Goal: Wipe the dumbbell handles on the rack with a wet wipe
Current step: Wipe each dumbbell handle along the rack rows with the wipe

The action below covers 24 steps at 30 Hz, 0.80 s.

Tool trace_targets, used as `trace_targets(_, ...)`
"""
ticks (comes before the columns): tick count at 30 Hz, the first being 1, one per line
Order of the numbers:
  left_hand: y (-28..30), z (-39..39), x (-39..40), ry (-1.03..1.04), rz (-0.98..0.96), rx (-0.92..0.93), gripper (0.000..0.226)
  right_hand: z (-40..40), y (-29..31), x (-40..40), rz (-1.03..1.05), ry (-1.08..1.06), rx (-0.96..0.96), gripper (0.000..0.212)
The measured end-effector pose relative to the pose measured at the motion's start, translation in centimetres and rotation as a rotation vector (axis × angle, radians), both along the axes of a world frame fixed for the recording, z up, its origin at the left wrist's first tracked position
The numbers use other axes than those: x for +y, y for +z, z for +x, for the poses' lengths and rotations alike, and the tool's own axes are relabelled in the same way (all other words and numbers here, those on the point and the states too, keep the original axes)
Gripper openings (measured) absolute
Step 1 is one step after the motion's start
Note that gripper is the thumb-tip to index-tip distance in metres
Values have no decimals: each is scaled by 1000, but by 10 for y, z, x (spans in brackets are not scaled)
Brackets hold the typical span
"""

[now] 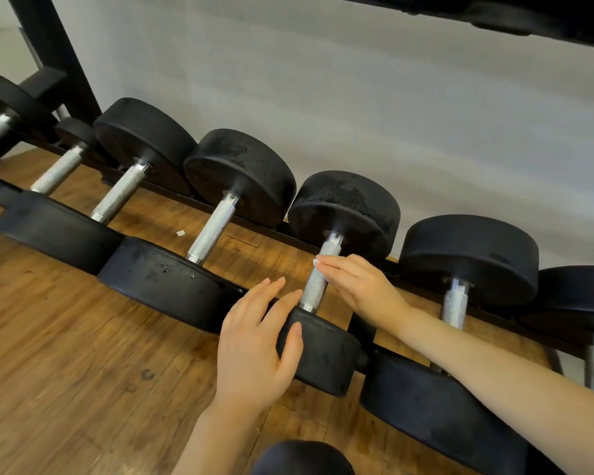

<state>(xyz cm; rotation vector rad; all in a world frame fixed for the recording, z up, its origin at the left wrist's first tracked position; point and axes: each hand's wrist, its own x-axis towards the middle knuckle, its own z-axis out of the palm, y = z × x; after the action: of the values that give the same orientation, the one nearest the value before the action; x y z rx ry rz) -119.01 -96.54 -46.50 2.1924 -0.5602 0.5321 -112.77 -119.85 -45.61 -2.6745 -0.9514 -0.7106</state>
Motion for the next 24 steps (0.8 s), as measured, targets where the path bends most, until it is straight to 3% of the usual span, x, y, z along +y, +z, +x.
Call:
trace_targets(5,-1,0,1,-1,8,-4,42,0,4,3,-130,98,64,36)
trace_targets(10,0,1,4,-31,27,-1,43,8,17,2,-58,-52,98,42)
trace_targets(17,4,1,5,-32,3,35,41,4,16,12,-110,122,210,30)
trace_targets(24,4,-1,4,-6,55,12,41,-8,5,15,38,162,283,36)
